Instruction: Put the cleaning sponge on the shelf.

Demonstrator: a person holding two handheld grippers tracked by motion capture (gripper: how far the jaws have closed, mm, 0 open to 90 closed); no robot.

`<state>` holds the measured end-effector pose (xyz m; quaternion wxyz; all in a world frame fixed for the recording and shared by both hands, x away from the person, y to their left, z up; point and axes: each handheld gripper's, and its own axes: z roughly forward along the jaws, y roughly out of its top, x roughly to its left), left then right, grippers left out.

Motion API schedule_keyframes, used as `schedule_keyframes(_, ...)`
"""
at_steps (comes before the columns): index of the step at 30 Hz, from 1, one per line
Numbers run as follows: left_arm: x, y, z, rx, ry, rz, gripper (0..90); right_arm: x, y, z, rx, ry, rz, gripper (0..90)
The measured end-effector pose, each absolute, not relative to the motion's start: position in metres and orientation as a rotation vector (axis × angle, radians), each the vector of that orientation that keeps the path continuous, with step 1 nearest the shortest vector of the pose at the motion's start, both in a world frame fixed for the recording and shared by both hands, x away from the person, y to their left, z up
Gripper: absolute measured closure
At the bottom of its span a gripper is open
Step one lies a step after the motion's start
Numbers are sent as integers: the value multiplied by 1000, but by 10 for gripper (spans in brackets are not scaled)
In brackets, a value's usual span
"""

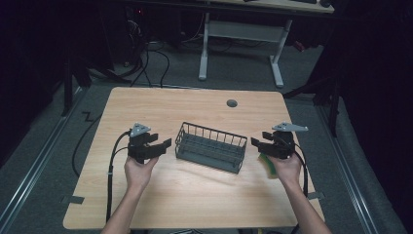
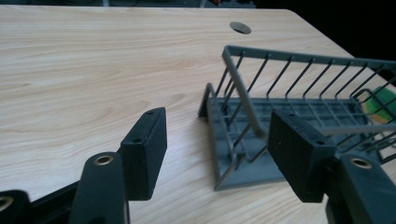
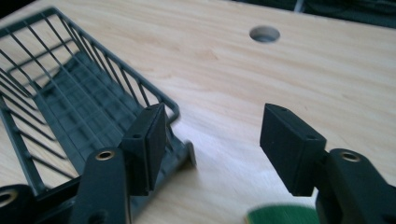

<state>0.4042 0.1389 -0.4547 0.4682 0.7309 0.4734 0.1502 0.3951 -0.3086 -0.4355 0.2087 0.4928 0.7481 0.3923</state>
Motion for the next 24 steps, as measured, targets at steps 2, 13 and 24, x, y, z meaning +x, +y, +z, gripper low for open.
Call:
schedule_keyframes(2, 399, 145, -459, 1793, 1174, 381, 383, 391, -315, -439, 1377, 2057, 1088, 388)
schedule_keyframes(13, 382, 167, -490, 1864, 1246, 471, 374, 374, -343, -461, 1462, 2021, 980, 291)
schedule_keyframes(24, 376, 177, -524, 1922, 1321, 495, 363, 369, -363, -490, 1546, 2028, 896, 224)
